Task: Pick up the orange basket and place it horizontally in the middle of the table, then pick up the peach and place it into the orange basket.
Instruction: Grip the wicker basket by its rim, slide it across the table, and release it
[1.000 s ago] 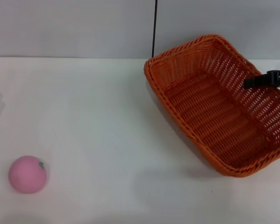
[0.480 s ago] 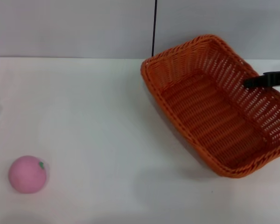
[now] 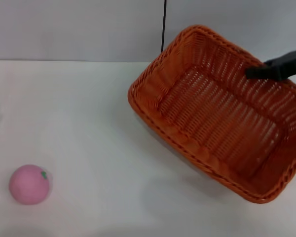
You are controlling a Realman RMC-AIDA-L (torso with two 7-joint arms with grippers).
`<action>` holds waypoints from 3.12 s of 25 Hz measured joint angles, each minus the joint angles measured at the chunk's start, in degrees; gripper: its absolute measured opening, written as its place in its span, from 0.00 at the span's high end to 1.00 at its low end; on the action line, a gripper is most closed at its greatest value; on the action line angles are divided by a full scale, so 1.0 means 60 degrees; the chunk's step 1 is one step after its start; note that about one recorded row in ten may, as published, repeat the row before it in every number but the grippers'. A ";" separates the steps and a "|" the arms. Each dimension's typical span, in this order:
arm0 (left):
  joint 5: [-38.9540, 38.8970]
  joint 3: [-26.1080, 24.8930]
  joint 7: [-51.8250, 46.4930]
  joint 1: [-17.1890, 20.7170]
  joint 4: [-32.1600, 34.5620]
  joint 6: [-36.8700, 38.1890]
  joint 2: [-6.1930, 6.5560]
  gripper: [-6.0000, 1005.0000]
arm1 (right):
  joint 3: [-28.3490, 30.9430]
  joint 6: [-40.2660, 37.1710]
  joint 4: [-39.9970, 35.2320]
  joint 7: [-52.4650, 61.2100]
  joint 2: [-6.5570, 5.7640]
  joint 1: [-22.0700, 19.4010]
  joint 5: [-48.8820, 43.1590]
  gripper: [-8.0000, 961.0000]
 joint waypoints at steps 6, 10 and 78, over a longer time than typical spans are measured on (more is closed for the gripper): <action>0.0000 0.0004 0.0001 0.0183 0.0003 -0.0099 0.0005 0.16 | -0.0477 -0.0673 -0.0326 -0.0728 -0.0163 0.0377 0.0008 0.83; 0.0001 0.0004 0.0001 0.0252 0.0003 -0.0139 0.0005 0.16 | -0.1463 -0.0730 -0.0302 -0.1414 -0.0212 0.0712 0.0002 0.83; 0.0028 0.1702 -0.0296 0.0451 0.0229 -0.1063 0.0162 0.16 | -0.6767 0.1475 -0.4971 -0.3222 0.1218 -0.1730 0.1375 0.50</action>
